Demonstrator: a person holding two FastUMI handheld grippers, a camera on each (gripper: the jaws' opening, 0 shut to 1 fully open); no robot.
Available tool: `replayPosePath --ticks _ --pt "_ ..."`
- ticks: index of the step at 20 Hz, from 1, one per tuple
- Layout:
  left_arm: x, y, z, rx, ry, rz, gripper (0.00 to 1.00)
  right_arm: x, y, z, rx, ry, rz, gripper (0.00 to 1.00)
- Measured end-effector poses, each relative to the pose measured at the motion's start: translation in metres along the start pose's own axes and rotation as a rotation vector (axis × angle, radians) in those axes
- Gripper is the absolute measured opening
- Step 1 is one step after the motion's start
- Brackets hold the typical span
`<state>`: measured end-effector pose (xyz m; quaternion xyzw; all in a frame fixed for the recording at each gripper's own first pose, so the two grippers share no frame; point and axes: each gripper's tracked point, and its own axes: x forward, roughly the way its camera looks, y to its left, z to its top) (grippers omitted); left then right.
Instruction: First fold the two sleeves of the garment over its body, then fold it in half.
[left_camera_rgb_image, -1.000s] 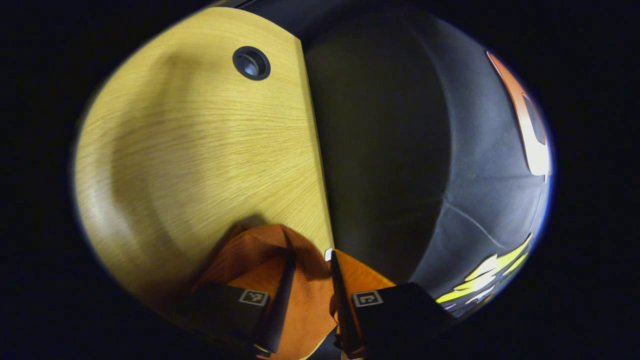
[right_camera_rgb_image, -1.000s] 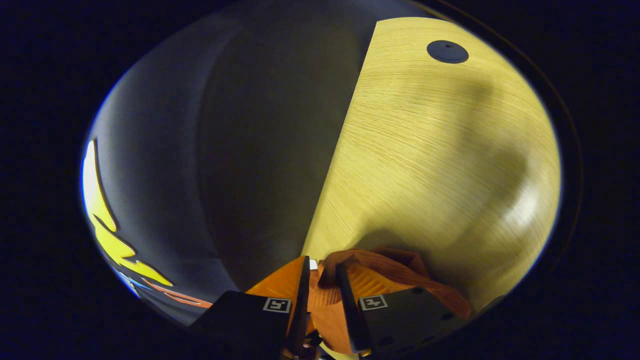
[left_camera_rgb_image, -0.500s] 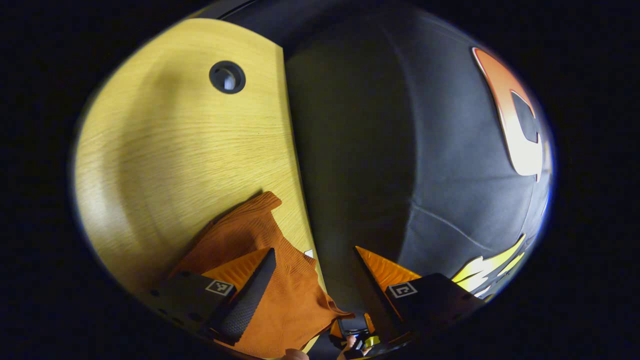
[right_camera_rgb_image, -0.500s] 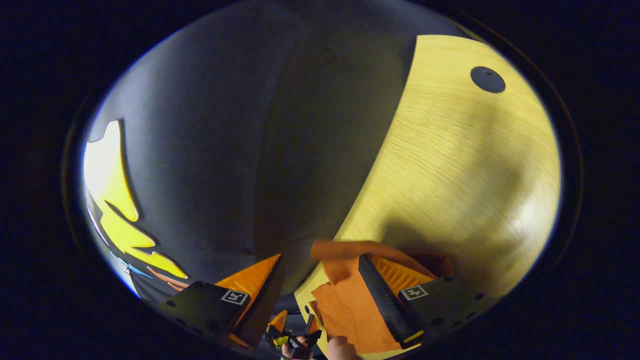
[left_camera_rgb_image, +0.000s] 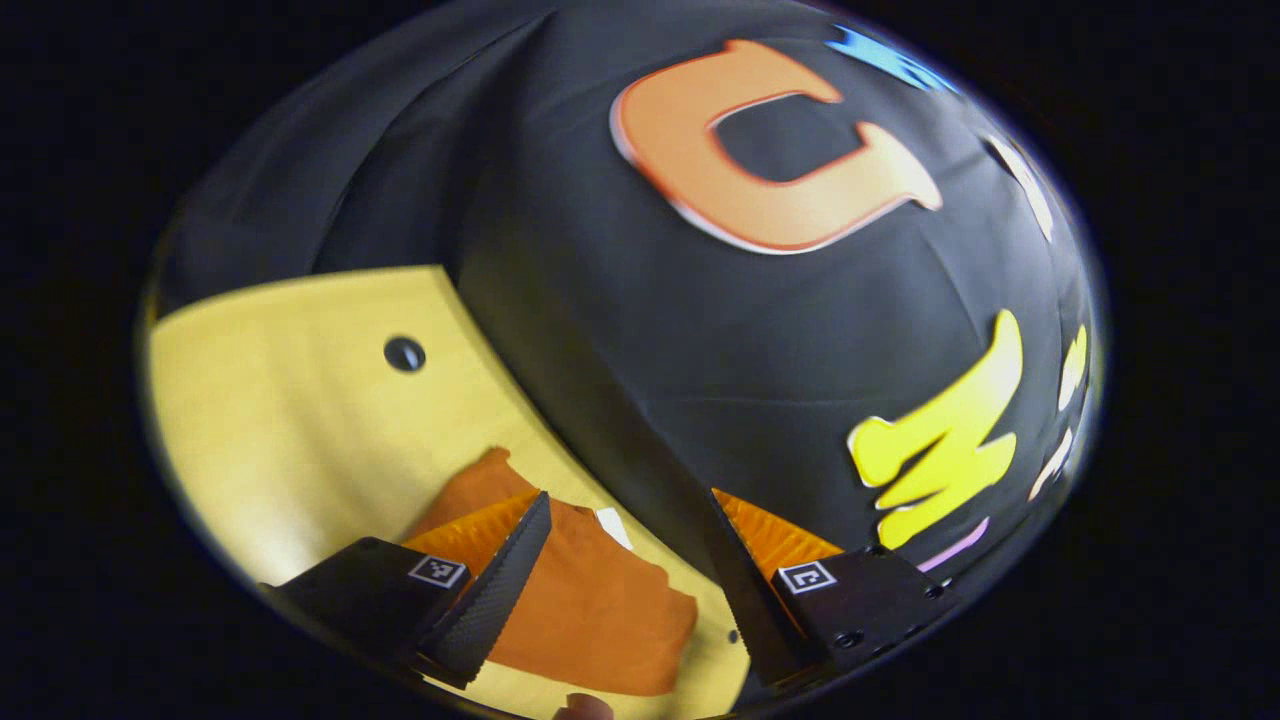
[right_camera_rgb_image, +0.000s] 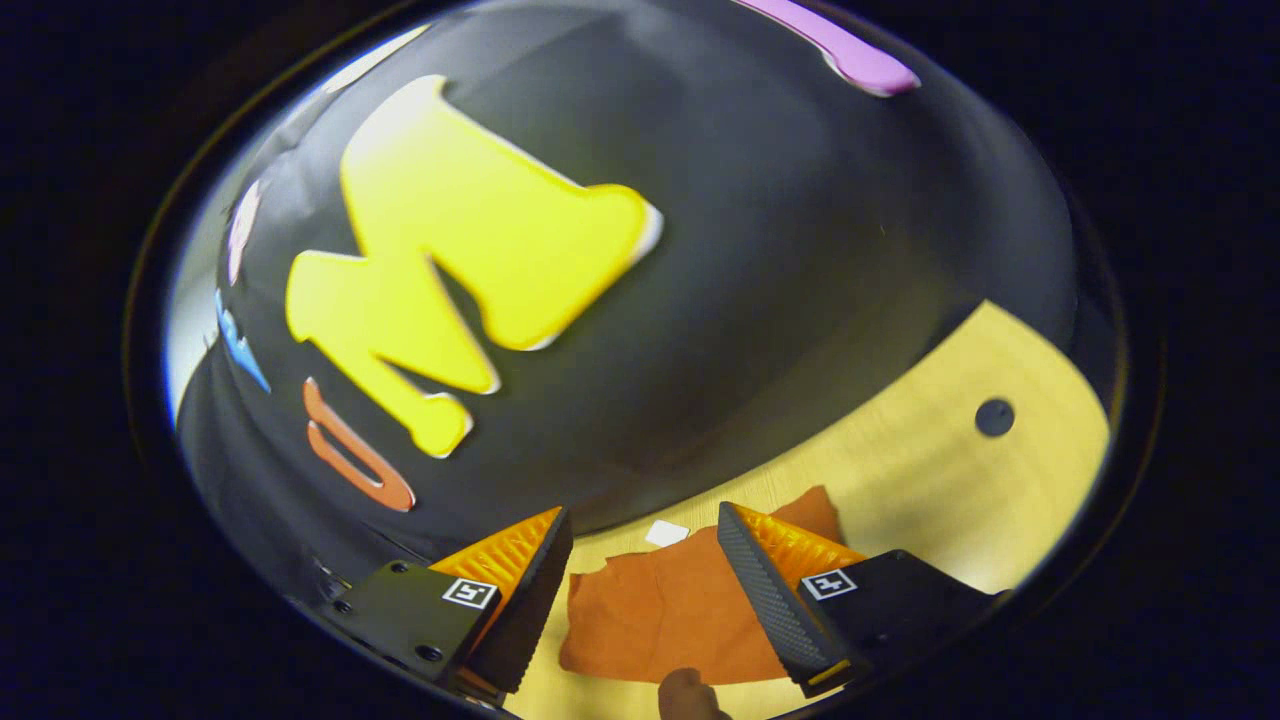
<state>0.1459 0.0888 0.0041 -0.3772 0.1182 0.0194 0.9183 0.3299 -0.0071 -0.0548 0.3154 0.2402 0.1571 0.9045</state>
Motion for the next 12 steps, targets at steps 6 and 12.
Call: replayPosePath --ticks 6,12 --pt "-0.110 -0.017 0.046 0.395 -0.180 0.097 0.98 -0.064 0.092 -0.008 -0.392 -0.198 -0.106 0.97" --pt "-0.211 -0.018 0.040 0.543 -0.229 0.031 1.00 -0.144 0.138 -0.053 -0.544 -0.352 -0.236 0.97"
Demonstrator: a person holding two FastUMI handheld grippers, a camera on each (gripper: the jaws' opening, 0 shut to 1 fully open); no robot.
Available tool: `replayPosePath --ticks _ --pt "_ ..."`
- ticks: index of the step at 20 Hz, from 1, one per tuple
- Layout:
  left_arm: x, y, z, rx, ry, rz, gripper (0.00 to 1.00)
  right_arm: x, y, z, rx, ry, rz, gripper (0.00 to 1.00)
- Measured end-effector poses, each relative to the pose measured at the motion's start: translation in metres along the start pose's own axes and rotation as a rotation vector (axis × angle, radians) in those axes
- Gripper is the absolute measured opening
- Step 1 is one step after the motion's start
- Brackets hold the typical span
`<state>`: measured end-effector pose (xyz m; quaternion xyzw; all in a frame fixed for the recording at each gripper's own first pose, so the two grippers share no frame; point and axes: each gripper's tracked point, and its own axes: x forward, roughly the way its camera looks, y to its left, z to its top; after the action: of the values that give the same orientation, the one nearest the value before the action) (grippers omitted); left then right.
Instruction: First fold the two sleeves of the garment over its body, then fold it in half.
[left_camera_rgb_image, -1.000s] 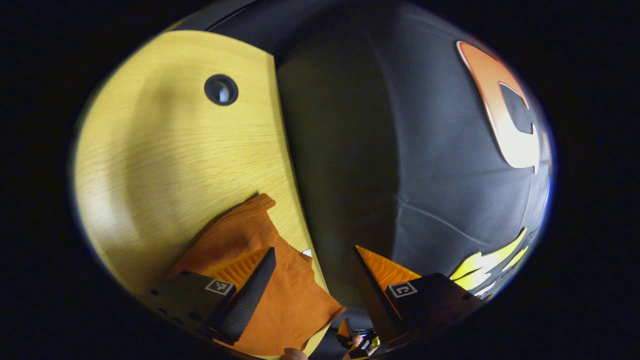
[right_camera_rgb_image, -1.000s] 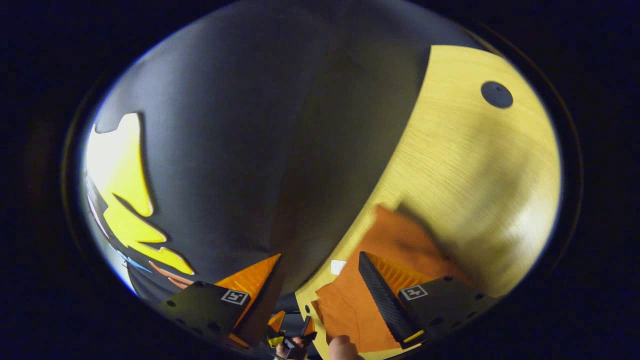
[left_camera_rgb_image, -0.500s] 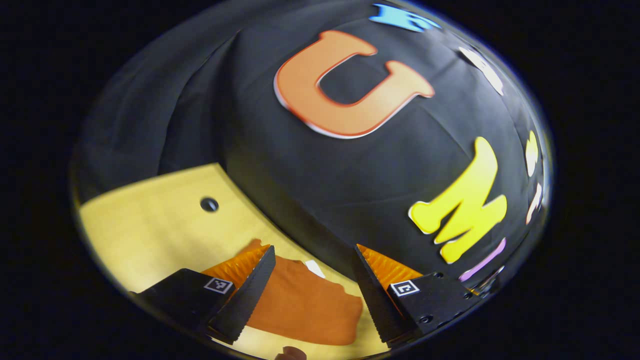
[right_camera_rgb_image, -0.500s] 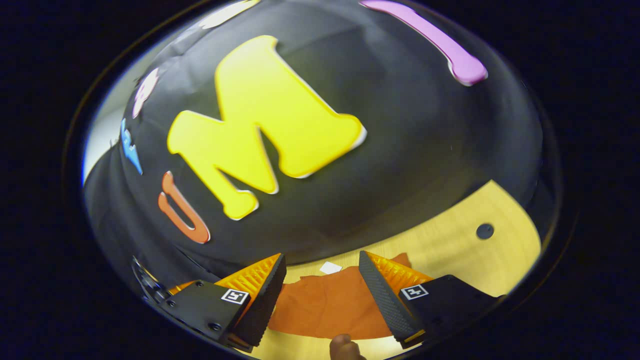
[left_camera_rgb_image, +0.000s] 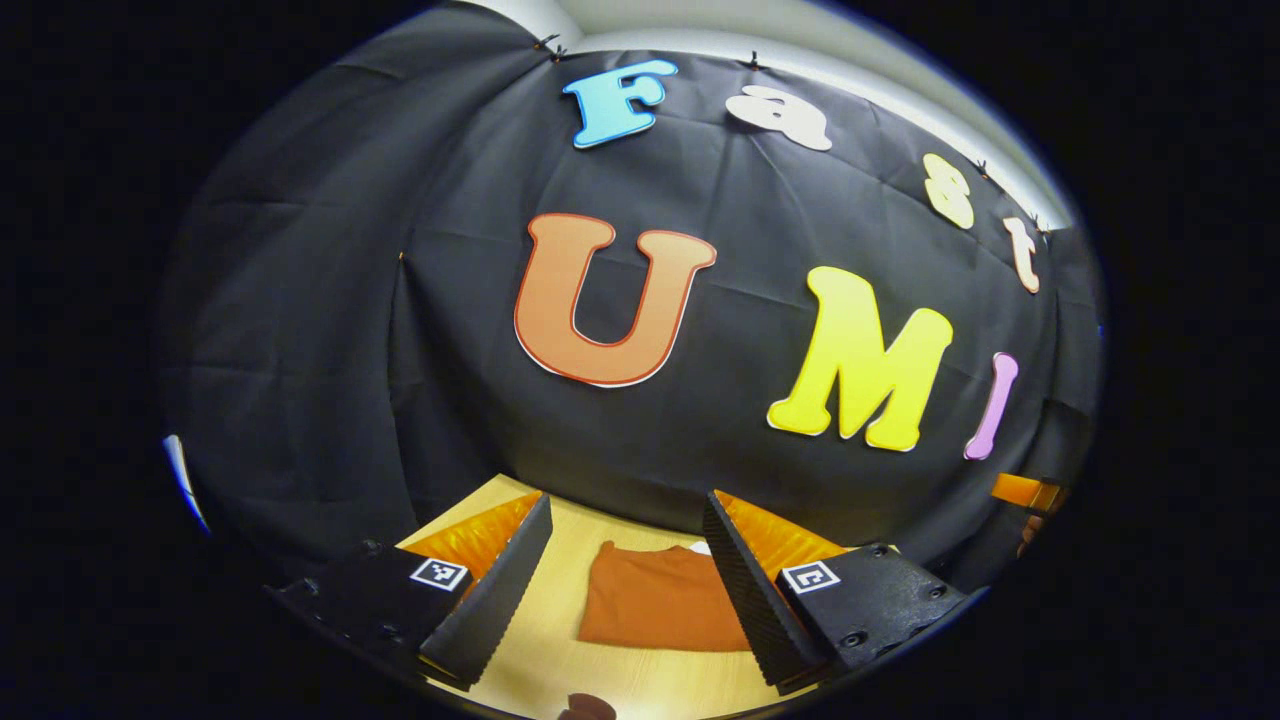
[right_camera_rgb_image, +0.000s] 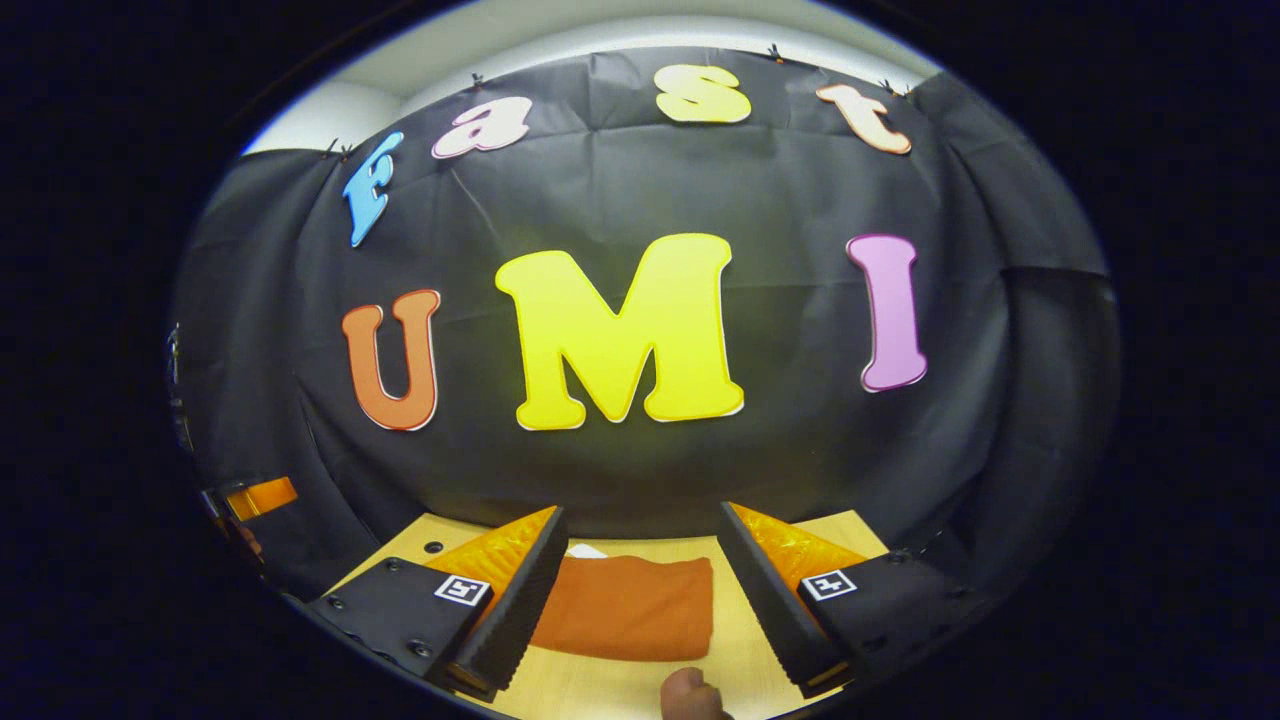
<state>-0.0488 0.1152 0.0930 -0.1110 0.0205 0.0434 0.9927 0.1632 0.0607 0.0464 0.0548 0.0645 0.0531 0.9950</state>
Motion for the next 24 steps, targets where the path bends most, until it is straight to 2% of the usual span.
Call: replayPosePath --ticks 3,8,11,15,17,19,24 --pt "-0.041 0.001 -0.015 0.068 -0.002 -0.016 0.98 -0.063 -0.011 -0.013 -0.038 -0.039 -0.105 0.97" --pt "-0.096 -0.022 -0.052 0.156 0.038 -0.096 0.98 -0.151 -0.007 -0.043 -0.068 -0.065 -0.190 0.97" --pt "-0.117 -0.030 -0.062 0.157 0.035 -0.142 0.98 -0.171 0.009 -0.050 -0.042 -0.079 -0.174 0.97" --pt "-0.125 -0.039 -0.039 0.154 -0.053 -0.180 0.98 -0.171 0.039 -0.065 -0.073 -0.038 -0.115 0.97" --pt "-0.125 -0.038 -0.034 0.154 -0.067 -0.177 0.98 -0.173 0.054 -0.063 -0.094 -0.039 -0.082 0.94" --pt "-0.127 -0.035 -0.035 0.172 -0.070 -0.165 0.98 -0.173 0.067 -0.059 -0.108 -0.049 -0.053 0.96" --pt "-0.130 -0.027 -0.037 0.168 -0.057 -0.139 0.98 -0.173 0.081 -0.057 -0.127 -0.052 -0.006 0.96"
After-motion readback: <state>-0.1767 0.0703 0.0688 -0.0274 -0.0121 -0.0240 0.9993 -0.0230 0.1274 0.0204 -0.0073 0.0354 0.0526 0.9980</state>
